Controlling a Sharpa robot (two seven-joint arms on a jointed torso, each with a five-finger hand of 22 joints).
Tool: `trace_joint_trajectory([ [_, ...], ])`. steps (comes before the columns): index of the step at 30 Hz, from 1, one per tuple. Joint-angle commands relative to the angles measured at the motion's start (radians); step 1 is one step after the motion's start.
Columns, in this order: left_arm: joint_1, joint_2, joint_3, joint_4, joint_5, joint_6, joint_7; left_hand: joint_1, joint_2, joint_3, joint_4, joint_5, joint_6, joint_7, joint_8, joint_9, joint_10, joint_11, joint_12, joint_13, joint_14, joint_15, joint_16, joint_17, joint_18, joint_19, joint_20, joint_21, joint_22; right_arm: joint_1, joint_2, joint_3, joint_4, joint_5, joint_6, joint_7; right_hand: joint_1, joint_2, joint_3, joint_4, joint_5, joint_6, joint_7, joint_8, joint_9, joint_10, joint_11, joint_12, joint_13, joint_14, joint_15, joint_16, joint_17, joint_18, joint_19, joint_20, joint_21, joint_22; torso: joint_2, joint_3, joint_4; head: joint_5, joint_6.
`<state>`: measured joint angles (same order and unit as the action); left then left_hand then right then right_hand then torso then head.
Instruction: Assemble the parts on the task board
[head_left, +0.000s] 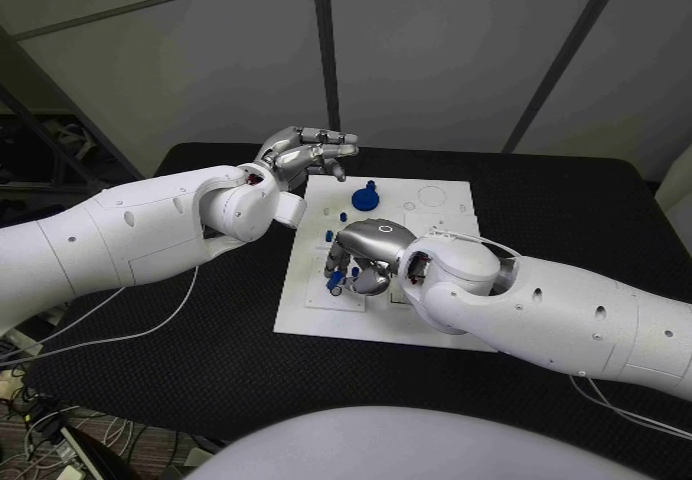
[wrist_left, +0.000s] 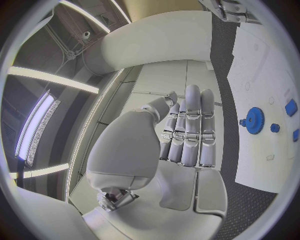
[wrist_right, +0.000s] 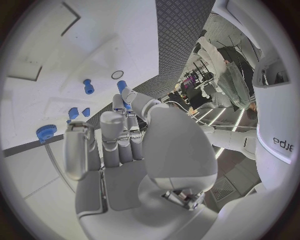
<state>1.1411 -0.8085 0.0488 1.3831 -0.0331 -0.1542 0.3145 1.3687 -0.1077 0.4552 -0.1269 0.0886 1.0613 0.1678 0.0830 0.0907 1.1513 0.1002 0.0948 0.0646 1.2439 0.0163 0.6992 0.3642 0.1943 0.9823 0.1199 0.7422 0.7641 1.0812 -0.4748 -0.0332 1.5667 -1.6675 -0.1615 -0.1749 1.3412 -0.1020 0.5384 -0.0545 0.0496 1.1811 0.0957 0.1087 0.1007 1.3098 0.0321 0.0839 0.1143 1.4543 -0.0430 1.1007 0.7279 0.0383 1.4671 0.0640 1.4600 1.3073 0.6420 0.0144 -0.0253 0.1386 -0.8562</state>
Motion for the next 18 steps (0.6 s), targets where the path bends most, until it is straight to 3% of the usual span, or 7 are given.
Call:
trace_joint_trajectory([
  [1,0.001,0.0,0.001,0.0,0.002,0.012,0.001,0.002,0.008,-0.004,-0.002,-0.005,0.001,0.005,-0.003,0.001,-0.001,0.006,-0.002,0.002,-0.003,0.001,-0.004,-0.002,-0.011,-0.008,0.0,-0.004,-0.001,0.001,0.005,-0.001,-0.003,-0.022,0.044,0.0,-0.01,0.004,-0.007,0.0,0.004,0.003,0.004,0.003,0.042,-0.001,0.002,-0.003,0.001,-0.004,-0.006,-0.002,0.001,-0.012,0.058,-0.005,0.005,0.184,0.0,0.0004,-0.0008,0.0,-0.003],
  [18,0.001,-0.001,0.0,-0.001,0.002,0.012,0.0,0.002,0.008,-0.004,-0.002,-0.005,0.001,0.005,-0.003,0.001,-0.001,0.006,-0.002,0.002,-0.003,0.001,-0.004,-0.002,-0.011,-0.008,0.0,-0.004,-0.001,0.0,0.005,-0.002,-0.004,-0.056,0.083,-0.019,-0.011,0.004,-0.008,0.001,0.004,0.003,0.004,0.002,0.043,-0.001,0.003,-0.005,0.001,-0.004,-0.006,-0.001,0.001,-0.012,0.059,-0.005,0.006,0.185,-0.001,-0.0002,-0.0004,0.001,-0.008],
])
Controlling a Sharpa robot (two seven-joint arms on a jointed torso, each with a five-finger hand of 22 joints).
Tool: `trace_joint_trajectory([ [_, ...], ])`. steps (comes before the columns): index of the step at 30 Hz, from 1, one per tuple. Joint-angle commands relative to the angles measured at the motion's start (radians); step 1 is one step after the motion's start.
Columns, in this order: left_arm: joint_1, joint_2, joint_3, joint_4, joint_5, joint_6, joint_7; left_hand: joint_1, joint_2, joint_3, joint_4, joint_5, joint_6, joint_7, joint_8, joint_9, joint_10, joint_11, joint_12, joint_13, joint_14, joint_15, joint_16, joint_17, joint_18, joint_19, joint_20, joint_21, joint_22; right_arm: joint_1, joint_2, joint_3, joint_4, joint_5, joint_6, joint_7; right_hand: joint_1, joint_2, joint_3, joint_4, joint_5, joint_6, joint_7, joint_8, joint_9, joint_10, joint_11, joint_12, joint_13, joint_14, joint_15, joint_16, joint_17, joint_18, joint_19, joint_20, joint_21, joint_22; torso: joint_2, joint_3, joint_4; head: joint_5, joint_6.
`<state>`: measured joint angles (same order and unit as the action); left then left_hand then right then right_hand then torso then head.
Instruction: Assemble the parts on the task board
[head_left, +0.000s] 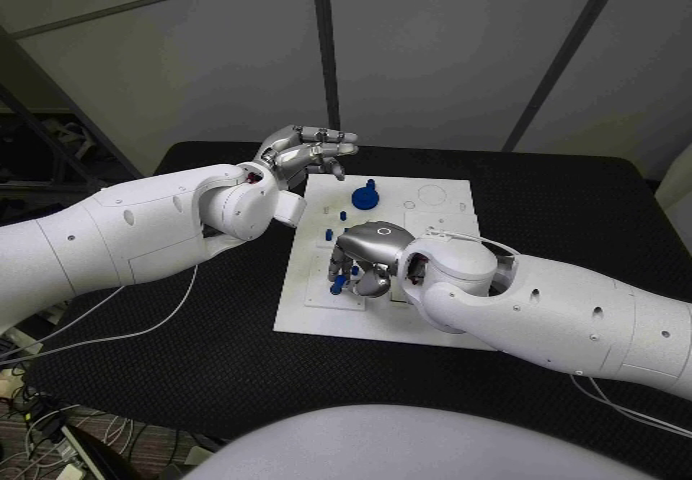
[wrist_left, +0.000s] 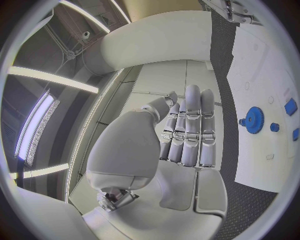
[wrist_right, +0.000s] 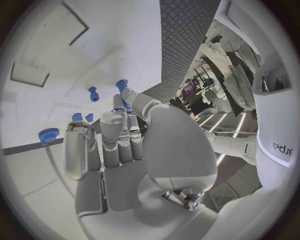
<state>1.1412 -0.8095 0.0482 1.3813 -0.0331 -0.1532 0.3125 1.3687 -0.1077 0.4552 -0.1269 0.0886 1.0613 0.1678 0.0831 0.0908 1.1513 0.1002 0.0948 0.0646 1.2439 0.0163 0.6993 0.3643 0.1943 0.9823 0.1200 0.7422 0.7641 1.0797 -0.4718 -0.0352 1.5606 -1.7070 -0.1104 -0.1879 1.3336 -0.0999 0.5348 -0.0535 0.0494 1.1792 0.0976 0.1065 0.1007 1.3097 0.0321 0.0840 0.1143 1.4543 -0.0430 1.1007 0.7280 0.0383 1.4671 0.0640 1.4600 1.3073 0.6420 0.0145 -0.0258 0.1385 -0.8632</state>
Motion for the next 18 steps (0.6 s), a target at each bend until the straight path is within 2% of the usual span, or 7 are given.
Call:
trace_joint_trajectory([
  [1,0.001,0.0,0.001,0.0,0.002,0.011,0.002,0.002,0.008,-0.004,-0.002,-0.005,0.001,0.005,-0.003,0.001,-0.001,0.006,-0.002,0.002,-0.003,0.001,-0.004,-0.002,-0.011,-0.008,0.0,-0.004,-0.001,0.001,0.003,0.0,0.001,-0.018,0.034,-0.009,-0.004,0.002,-0.004,0.0,0.004,0.005,0.002,0.005,0.043,-0.001,0.003,-0.005,0.001,-0.004,-0.006,-0.001,0.002,-0.012,0.059,-0.005,0.006,0.185,-0.001,-0.0002,0.0001,0.001,-0.001],
  [11,0.001,-0.002,0.001,0.001,0.002,0.011,0.001,0.001,0.009,-0.005,-0.001,-0.005,0.001,0.005,-0.003,0.001,-0.001,0.007,-0.002,0.002,-0.003,0.001,-0.005,-0.002,-0.011,-0.008,0.001,-0.005,-0.002,0.001,0.009,-0.003,-0.004,-0.039,0.038,-0.027,-0.008,0.002,-0.007,0.001,0.003,0.003,0.002,0.003,0.044,-0.002,0.004,-0.008,0.002,-0.006,-0.006,-0.006,-0.008,-0.011,0.056,-0.005,0.0,0.181,0.0,-0.0006,0.0007,0.002,-0.002],
  [13,0.001,-0.001,0.001,0.002,0.002,0.012,0.001,0.001,0.009,-0.005,-0.001,-0.005,0.001,0.005,-0.003,0.001,-0.001,0.007,-0.002,0.002,-0.003,0.001,-0.005,-0.002,-0.011,-0.008,0.001,-0.005,-0.002,0.001,0.012,-0.009,-0.005,-0.037,0.03,-0.023,-0.012,-0.002,-0.008,0.002,0.003,-0.013,0.007,-0.008,0.043,-0.015,0.008,-0.018,0.0,-0.007,-0.003,-0.007,-0.011,-0.01,0.055,-0.004,-0.002,0.18,0.0,-0.0006,0.0007,0.002,-0.002],
  [15,0.001,-0.001,0.001,0.002,0.002,0.012,0.001,0.001,0.009,-0.005,-0.001,-0.005,0.001,0.005,-0.003,0.001,-0.001,0.007,-0.002,0.002,-0.003,0.001,-0.005,-0.002,-0.011,-0.008,0.001,-0.005,-0.002,0.001,0.015,-0.015,-0.006,-0.032,0.018,-0.019,-0.017,-0.009,-0.008,0.003,0.003,-0.041,0.016,-0.026,0.038,-0.037,0.016,-0.025,-0.004,-0.009,0.003,-0.008,-0.014,-0.01,0.054,-0.001,-0.003,0.179,-0.001,-0.0006,0.0005,0.003,-0.002],
  [16,0.001,-0.001,0.001,0.002,0.002,0.012,0.001,0.001,0.009,-0.005,-0.001,-0.005,0.001,0.005,-0.003,0.001,-0.001,0.007,-0.002,0.002,-0.003,0.001,-0.005,-0.002,-0.011,-0.008,0.001,-0.005,-0.002,0.001,0.018,-0.018,-0.008,-0.028,0.008,-0.017,-0.023,-0.017,-0.008,0.004,0.002,-0.064,0.023,-0.04,0.034,-0.058,0.024,-0.026,-0.008,-0.01,0.008,-0.01,-0.019,-0.009,0.053,0.003,-0.006,0.177,-0.001,-0.0008,0.0007,0.003,-0.002],
  [18,0.001,-0.001,0.001,0.002,0.002,0.012,0.001,0.001,0.009,-0.005,-0.001,-0.005,0.001,0.005,-0.003,0.001,-0.001,0.007,-0.002,0.002,-0.003,0.001,-0.005,-0.002,-0.011,-0.008,0.001,-0.005,-0.002,0.001,0.022,-0.021,-0.011,-0.025,-0.006,-0.017,-0.037,-0.039,-0.015,0.007,0.0,-0.1,0.03,-0.049,0.026,-0.085,0.032,-0.026,-0.013,-0.013,0.014,-0.013,-0.025,-0.007,0.048,0.008,-0.016,0.17,-0.001,-0.0008,0.001,0.002,-0.001],
])
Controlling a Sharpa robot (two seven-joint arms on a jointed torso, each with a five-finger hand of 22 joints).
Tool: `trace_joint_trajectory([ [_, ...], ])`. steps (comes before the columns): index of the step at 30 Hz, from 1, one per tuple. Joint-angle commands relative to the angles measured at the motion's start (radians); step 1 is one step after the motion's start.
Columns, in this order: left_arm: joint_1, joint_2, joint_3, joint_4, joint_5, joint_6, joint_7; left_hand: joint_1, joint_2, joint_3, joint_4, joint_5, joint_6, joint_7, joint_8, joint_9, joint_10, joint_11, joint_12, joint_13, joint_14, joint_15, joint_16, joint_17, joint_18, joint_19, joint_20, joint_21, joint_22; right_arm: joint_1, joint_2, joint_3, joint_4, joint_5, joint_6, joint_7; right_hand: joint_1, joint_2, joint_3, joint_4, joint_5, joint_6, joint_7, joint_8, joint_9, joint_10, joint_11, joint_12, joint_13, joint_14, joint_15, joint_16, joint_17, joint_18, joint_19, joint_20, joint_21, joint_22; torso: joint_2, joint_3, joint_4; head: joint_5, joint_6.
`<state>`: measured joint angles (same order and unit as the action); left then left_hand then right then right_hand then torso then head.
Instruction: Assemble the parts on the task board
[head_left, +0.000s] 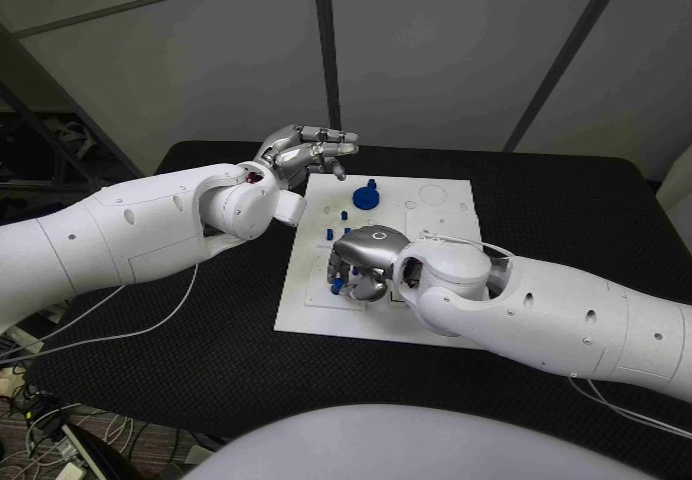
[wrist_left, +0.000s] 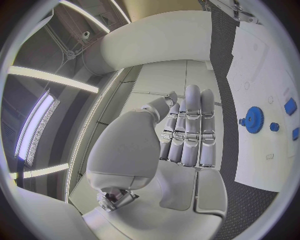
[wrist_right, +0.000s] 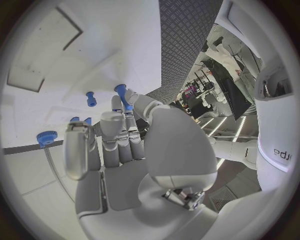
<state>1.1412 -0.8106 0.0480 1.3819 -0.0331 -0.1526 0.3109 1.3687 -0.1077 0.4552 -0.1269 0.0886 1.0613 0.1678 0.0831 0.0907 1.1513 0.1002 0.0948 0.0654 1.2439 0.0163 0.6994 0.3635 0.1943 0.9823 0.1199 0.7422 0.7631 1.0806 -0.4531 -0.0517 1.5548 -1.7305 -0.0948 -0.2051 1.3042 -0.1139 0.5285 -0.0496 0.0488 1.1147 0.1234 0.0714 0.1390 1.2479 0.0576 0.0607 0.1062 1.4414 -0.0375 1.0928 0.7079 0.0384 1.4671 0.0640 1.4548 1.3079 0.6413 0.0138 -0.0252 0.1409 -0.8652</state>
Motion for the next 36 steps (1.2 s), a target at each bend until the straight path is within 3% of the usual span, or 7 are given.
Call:
trace_joint_trajectory([
  [1,0.001,0.0,0.001,0.001,0.002,0.012,0.002,0.001,0.009,-0.005,-0.001,-0.005,0.001,0.005,-0.003,0.001,-0.001,0.007,-0.002,0.001,-0.003,0.001,-0.005,-0.001,-0.011,-0.008,0.001,-0.005,-0.001,0.0,0.005,-0.006,-0.007,0.0,-0.027,0.0,-0.018,-0.038,-0.014,0.006,-0.002,-0.065,0.005,-0.014,-0.019,-0.034,0.007,-0.002,-0.006,0.0,0.011,-0.004,-0.002,-0.006,0.046,0.01,-0.017,0.165,0.0,-0.0002,0.0004,0.0,0.001],
  [5,0.001,0.0,0.001,0.001,0.002,0.012,0.002,0.001,0.009,-0.005,-0.001,-0.005,0.001,0.005,-0.003,0.001,-0.001,0.007,-0.002,0.001,-0.003,0.001,-0.005,-0.001,-0.011,-0.008,0.001,-0.005,-0.001,0.0,0.008,-0.008,-0.011,0.002,-0.043,0.0,-0.041,-0.065,-0.029,0.016,-0.002,-0.145,-0.006,-0.013,-0.038,-0.054,0.01,0.001,-0.009,-0.002,0.015,0.0,0.004,-0.004,0.041,0.016,-0.025,0.159,0.0,-0.0001,-0.0002,0.0,0.002],
  [13,0.001,0.0,0.001,0.001,0.002,0.013,0.001,0.001,0.009,-0.005,-0.001,-0.005,0.001,0.005,-0.003,0.001,-0.001,0.007,-0.002,0.001,-0.003,0.001,-0.005,-0.001,-0.011,-0.008,0.001,-0.005,-0.001,0.0,0.005,-0.01,-0.008,0.009,-0.084,0.007,-0.042,-0.072,-0.035,0.018,-0.002,-0.17,-0.014,-0.011,-0.046,-0.059,0.011,0.002,-0.009,-0.002,0.016,0.002,0.006,-0.003,0.041,0.018,-0.026,0.159,0.0,0.0008,0.0,0.0,0.001],
  [22,0.001,-0.002,0.001,0.0,0.002,0.015,-0.001,0.001,0.009,-0.005,-0.001,-0.005,0.001,0.005,-0.003,0.001,-0.001,0.007,-0.002,0.001,-0.003,0.001,-0.005,-0.001,-0.011,-0.008,0.001,-0.005,-0.001,-0.006,-0.058,-0.01,0.044,0.037,-0.261,0.04,-0.043,-0.093,-0.055,0.019,-0.002,-0.181,-0.018,-0.008,-0.051,-0.07,0.013,0.001,-0.009,-0.008,0.017,-0.01,-0.016,0.003,0.031,0.02,-0.051,0.142,-0.001,0.0016,-0.0012,-0.003,0.006],
  [26,0.001,-0.005,0.001,0.001,0.002,0.015,-0.001,0.001,0.009,-0.005,-0.001,-0.005,0.001,0.005,-0.003,0.001,-0.001,0.007,-0.002,0.001,-0.003,0.001,-0.005,-0.001,-0.011,-0.008,0.001,-0.005,-0.001,-0.006,-0.144,-0.007,0.105,0.079,-0.297,0.043,-0.047,-0.093,-0.068,0.028,-0.001,-0.153,-0.004,0.006,-0.046,-0.068,0.011,0.006,-0.006,-0.016,0.017,-0.029,-0.044,0.007,0.023,0.021,-0.067,0.13,-0.002,0.0001,-0.0012,-0.02,0.015],
  [30,0.0,-0.012,0.0,0.003,0.002,0.014,-0.001,0.001,0.009,-0.005,-0.001,-0.005,0.001,0.005,-0.003,0.001,-0.001,0.007,-0.002,0.001,-0.003,0.001,-0.005,-0.001,-0.011,-0.008,0.001,-0.005,-0.001,-0.005,-0.253,0.029,0.156,0.221,-0.305,0.01,-0.076,-0.086,-0.083,0.061,-0.001,-0.093,0.008,0.031,-0.035,0.008,0.004,0.041,0.014,0.007,0.013,0.025,0.042,-0.003,0.042,0.018,-0.025,0.161,-0.004,-0.0016,-0.0044,-0.037,0.024],
  [36,-0.001,-0.018,-0.001,0.004,0.002,0.012,0.0,0.0,0.009,-0.007,-0.002,-0.005,0.001,0.005,-0.004,0.001,-0.002,0.007,-0.003,0.001,-0.003,0.001,-0.007,-0.002,-0.011,-0.008,0.001,-0.006,-0.001,-0.004,-0.414,0.075,0.22,0.402,-0.311,-0.073,-0.15,-0.1,-0.146,0.121,-0.002,-0.032,-0.029,0.058,-0.009,0.183,-0.041,0.16,0.091,0.047,-0.019,0.144,0.222,-0.023,0.078,-0.006,0.056,0.219,-0.011,-0.0011,-0.0181,-0.055,0.036],
])
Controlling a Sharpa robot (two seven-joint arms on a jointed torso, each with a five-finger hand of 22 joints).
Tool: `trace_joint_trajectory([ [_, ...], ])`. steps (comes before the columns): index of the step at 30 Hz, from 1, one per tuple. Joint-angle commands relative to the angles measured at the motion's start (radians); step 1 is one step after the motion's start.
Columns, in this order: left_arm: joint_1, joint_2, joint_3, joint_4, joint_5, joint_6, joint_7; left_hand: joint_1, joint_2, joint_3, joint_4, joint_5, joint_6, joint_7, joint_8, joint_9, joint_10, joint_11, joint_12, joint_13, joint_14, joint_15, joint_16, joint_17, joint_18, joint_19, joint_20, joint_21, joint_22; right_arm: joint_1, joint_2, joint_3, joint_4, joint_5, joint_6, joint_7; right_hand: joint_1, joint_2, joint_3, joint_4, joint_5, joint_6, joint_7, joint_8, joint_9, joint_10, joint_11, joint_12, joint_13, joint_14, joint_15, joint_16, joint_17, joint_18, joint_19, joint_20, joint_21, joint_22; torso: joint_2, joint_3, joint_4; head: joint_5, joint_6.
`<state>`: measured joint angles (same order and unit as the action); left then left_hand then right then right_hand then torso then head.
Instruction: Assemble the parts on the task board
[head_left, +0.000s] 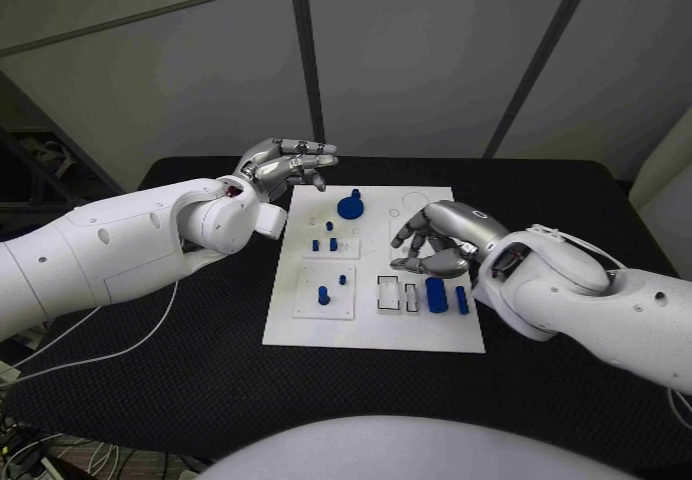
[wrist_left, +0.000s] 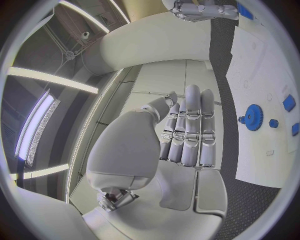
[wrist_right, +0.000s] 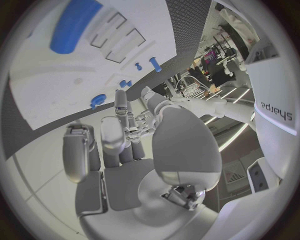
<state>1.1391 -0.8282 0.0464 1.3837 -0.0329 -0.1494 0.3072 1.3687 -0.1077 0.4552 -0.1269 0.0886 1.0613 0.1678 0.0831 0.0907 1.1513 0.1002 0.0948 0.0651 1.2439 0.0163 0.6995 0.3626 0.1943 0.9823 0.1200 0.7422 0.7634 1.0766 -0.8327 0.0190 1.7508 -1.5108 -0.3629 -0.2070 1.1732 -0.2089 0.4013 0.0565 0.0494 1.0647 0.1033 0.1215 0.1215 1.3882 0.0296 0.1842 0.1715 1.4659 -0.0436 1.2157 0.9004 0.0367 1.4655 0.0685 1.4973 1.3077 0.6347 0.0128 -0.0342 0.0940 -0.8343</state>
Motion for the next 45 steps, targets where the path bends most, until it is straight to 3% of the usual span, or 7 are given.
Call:
trace_joint_trajectory([
  [1,0.001,-0.002,0.0,0.003,0.002,0.009,0.004,0.0,0.009,-0.007,-0.002,-0.005,0.001,0.005,-0.004,0.001,-0.002,0.007,-0.003,0.001,-0.003,0.001,-0.007,-0.001,-0.011,-0.008,0.001,-0.006,-0.002,0.0,-0.057,0.008,0.034,0.2,-0.04,-0.09,-0.031,-0.007,-0.037,0.026,0.001,0.028,-0.017,0.014,0.018,0.066,-0.021,0.067,0.05,0.023,-0.02,0.028,0.037,-0.023,0.083,-0.018,0.022,0.226,-0.006,-0.0001,-0.0119,-0.011,0.006],
  [3,0.001,-0.002,0.0,0.003,0.002,0.009,0.004,0.0,0.009,-0.007,-0.002,-0.005,0.001,0.005,-0.004,0.001,-0.002,0.007,-0.003,0.001,-0.003,0.001,-0.007,-0.001,-0.011,-0.008,0.001,-0.006,-0.002,0.0,-0.094,0.012,0.049,0.22,-0.03,-0.128,-0.034,0.0,-0.086,0.052,-0.003,0.04,-0.034,0.025,0.052,0.073,-0.037,0.191,0.175,0.023,-0.039,0.052,0.065,-0.028,0.092,-0.036,0.041,0.24,-0.008,-0.0003,-0.0154,-0.019,0.008],
  [5,0.0,-0.003,0.0,0.004,0.002,0.009,0.004,0.0,0.009,-0.007,-0.002,-0.005,0.001,0.005,-0.004,0.001,-0.002,0.007,-0.003,0.001,-0.003,0.001,-0.007,-0.001,-0.011,-0.008,0.001,-0.006,-0.002,-0.001,-0.118,0.015,0.06,0.217,-0.025,-0.164,-0.044,0.008,-0.119,0.086,0.002,0.041,-0.039,0.032,0.083,0.068,-0.039,0.425,0.417,0.026,-0.039,0.078,0.105,-0.034,0.1,-0.042,0.062,0.255,-0.009,-0.0007,-0.0189,-0.03,0.011],
  [8,-0.001,-0.002,-0.001,0.005,0.002,0.01,0.005,0.0,0.009,-0.007,-0.002,-0.005,0.001,0.005,-0.004,0.001,-0.002,0.007,-0.003,0.001,-0.003,0.001,-0.007,-0.001,-0.011,-0.008,0.001,-0.006,-0.002,-0.004,-0.14,0.016,0.073,0.164,-0.016,-0.225,-0.023,0.024,-0.189,0.171,0.009,0.026,-0.042,0.045,0.183,0.007,-0.048,0.755,0.771,0.025,-0.043,0.112,0.15,-0.037,0.105,-0.042,0.074,0.263,-0.01,0.0004,-0.0229,-0.039,0.013],
  [14,-0.003,-0.004,-0.001,0.007,0.002,0.011,0.005,0.0,0.009,-0.007,-0.002,-0.005,0.001,0.005,-0.004,0.001,-0.002,0.007,-0.003,0.001,-0.003,0.001,-0.007,-0.001,-0.011,-0.008,0.001,-0.006,-0.002,-0.048,-0.153,0.017,0.103,0.04,0.017,-0.347,-0.013,0.013,-0.251,0.234,0.003,0.003,-0.041,0.042,0.252,0.002,-0.042,0.897,0.929,0.032,-0.041,0.147,0.215,-0.037,0.105,-0.043,0.074,0.263,-0.013,-0.0008,-0.0228,-0.053,0.011],
  [23,-0.003,-0.008,-0.001,0.01,0.002,0.011,0.005,-0.001,0.009,-0.008,-0.001,-0.006,0.001,0.005,-0.004,0.001,-0.001,0.007,-0.003,0.001,-0.003,0.002,-0.008,-0.001,-0.011,-0.008,0.001,-0.007,-0.002,-0.09,-0.128,0.016,0.098,-0.032,0.045,-0.431,-0.026,0.02,-0.296,0.236,0.002,-0.01,-0.038,0.037,0.296,-0.007,-0.041,0.92,0.963,0.031,-0.039,0.154,0.226,-0.037,0.105,-0.041,0.074,0.263,-0.011,-0.0006,-0.0218,-0.052,0.007],
  [45,-0.003,-0.009,-0.001,0.009,0.002,0.013,0.004,-0.003,0.009,-0.009,-0.001,-0.006,0.002,0.005,-0.004,0.001,-0.001,0.007,-0.003,0.001,-0.002,0.002,-0.008,-0.001,-0.011,-0.008,0.001,-0.008,-0.002,-0.107,-0.064,0.012,0.04,-0.057,0.103,-0.462,-0.036,0.033,-0.311,0.237,0.003,-0.006,-0.04,0.039,0.329,-0.008,-0.042,0.935,0.987,0.03,-0.039,0.154,0.227,-0.037,0.105,-0.04,0.074,0.263,-0.01,-0.0005,-0.0232,-0.047,-0.006],
])
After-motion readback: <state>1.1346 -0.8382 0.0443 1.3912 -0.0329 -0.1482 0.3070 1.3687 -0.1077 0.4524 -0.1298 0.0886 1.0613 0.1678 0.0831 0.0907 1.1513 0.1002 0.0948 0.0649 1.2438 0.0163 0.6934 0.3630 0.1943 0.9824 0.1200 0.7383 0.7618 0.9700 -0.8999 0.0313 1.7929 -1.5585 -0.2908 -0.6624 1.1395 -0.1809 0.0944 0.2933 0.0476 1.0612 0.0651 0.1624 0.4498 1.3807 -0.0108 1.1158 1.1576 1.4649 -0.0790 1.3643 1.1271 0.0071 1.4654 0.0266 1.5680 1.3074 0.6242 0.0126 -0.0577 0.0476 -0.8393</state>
